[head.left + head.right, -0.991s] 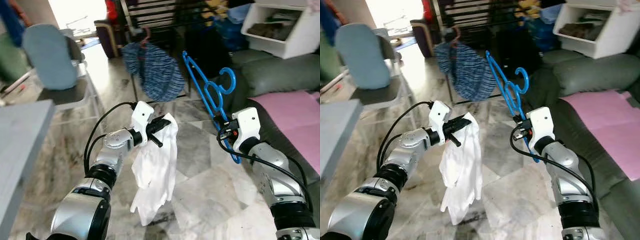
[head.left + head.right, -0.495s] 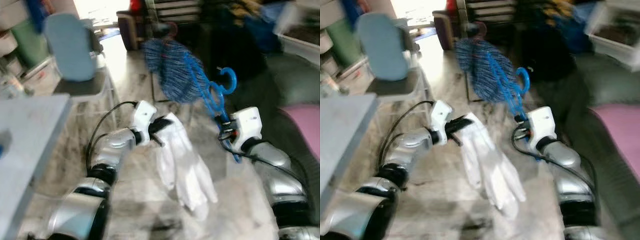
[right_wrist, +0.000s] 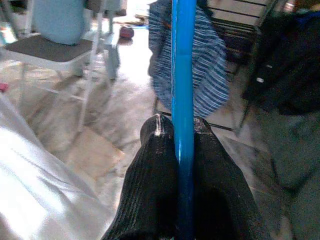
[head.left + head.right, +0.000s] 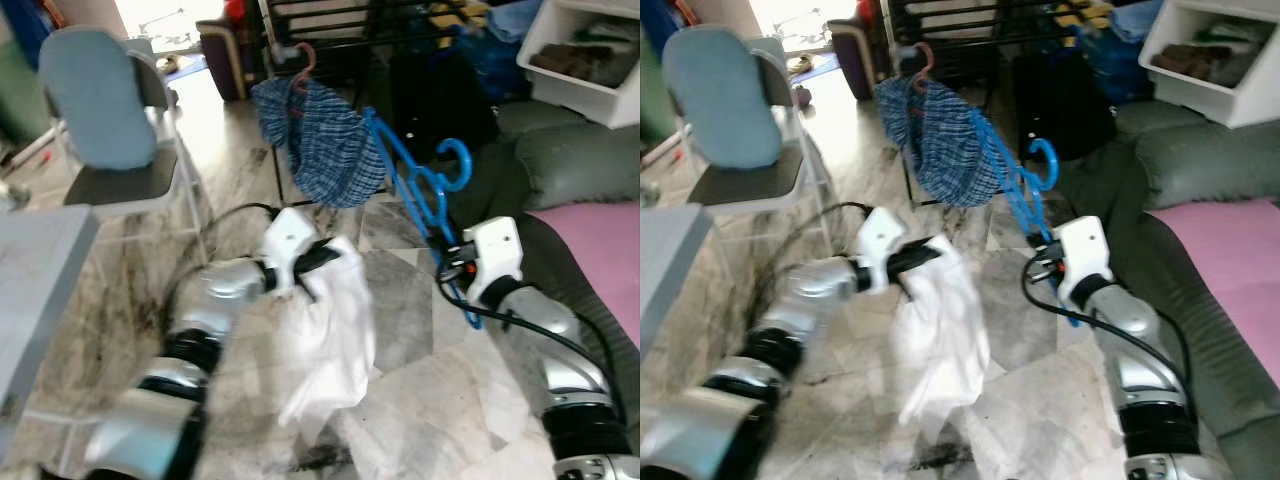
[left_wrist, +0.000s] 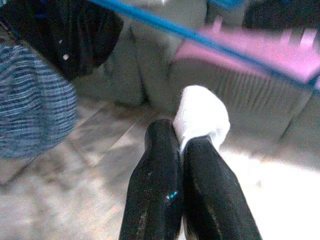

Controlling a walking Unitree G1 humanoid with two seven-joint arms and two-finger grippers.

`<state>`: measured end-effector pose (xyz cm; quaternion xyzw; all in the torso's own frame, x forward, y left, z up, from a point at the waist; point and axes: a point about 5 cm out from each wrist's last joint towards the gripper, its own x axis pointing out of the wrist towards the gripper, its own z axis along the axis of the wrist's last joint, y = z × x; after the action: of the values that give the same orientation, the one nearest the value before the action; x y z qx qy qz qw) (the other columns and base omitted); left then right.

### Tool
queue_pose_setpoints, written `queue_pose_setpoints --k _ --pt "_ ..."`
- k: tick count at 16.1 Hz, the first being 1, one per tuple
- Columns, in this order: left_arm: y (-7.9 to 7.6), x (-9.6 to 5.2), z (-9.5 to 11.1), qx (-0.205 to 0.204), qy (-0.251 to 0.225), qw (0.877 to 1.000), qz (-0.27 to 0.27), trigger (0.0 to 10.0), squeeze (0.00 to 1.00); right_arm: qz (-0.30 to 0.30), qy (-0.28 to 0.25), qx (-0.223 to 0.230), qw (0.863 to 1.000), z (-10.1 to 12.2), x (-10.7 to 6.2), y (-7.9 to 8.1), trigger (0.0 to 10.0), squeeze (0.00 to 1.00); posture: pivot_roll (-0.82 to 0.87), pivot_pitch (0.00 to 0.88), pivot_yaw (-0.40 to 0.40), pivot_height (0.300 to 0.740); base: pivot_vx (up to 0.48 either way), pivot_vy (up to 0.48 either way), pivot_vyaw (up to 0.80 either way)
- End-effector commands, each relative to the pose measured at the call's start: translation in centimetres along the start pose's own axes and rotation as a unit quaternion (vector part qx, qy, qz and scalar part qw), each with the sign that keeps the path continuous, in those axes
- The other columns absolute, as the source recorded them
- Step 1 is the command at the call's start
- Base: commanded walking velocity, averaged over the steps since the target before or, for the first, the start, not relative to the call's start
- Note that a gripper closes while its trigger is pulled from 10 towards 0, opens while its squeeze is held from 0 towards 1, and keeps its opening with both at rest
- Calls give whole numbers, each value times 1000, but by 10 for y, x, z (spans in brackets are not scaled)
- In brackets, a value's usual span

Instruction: Hang hanger

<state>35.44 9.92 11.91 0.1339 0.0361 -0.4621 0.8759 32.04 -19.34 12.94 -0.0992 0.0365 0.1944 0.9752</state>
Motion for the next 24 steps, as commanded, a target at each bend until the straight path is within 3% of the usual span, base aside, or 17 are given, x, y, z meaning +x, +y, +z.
queue_pose_setpoints --k 1,2,3,4,5,6,7,8,10,12,13,16,19,21,24 --pt "-1 1 9 69 5 997 -42 10000 0 5 -8 -5 1000 6 0 -1 10000 0 -179 0 74 740 0 0 0" --pt "-2 -7 8 148 38 983 -98 10000 0 11 -7 -10 1000 7 -1 -5 10000 0 -179 0 74 740 0 0 0" --pt "-3 -11 8 201 54 969 -132 10000 0 19 -7 -10 1000 8 -2 -7 10000 0 -170 0 68 740 0 0 0" --pt "1 -18 5 282 108 937 -179 10000 0 30 3 -22 999 8 -3 -13 10000 0 -166 0 68 740 0 0 0" --pt "7 -23 5 355 150 902 -197 10000 0 28 9 -26 999 8 -4 -19 10000 0 -164 0 70 740 0 0 0" --pt "21 -27 6 489 214 823 -194 10000 0 29 12 -32 999 10 -6 -25 10000 0 -164 0 71 740 0 0 0" --pt "27 -27 10 532 226 796 -180 10000 0 35 15 -38 999 10 -7 -26 10000 0 -165 0 73 740 0 0 0" --pt "33 -23 18 548 220 792 -153 10000 0 48 19 -35 998 10 -8 -25 10000 0 -165 0 77 740 0 0 0" --pt "53 -14 47 624 197 754 -49 10000 0 114 38 -48 992 6 -14 -16 10000 0 -176 0 94 740 0 0 0" --pt "59 -12 60 651 177 738 -13 10000 0 141 52 -55 987 1 -18 -12 10000 0 -178 0 99 740 0 0 0" --pt "61 -10 68 675 152 722 9 10000 0 180 77 -66 978 -6 -25 -8 10000 0 -178 0 106 740 0 0 0" --pt "58 -9 64 699 137 701 -5 10000 0 222 114 -82 965 -14 -39 -11 10000 0 -183 0 114 740 0 0 0" --pt "51 -12 50 708 131 693 -39 10000 0 265 144 -86 949 -15 -54 -16 10000 0 -185 0 114 740 0 0 0" --pt "49 -15 42 725 127 674 -55 10000 0 301 151 -72 939 -15 -60 -10 10000 0 -185 0 114 740 0 0 0" --pt "54 -19 38 734 139 663 -40 10000 0 374 185 -58 907 -22 -76 4 10000 0 -180 0 111 740 0 0 0"
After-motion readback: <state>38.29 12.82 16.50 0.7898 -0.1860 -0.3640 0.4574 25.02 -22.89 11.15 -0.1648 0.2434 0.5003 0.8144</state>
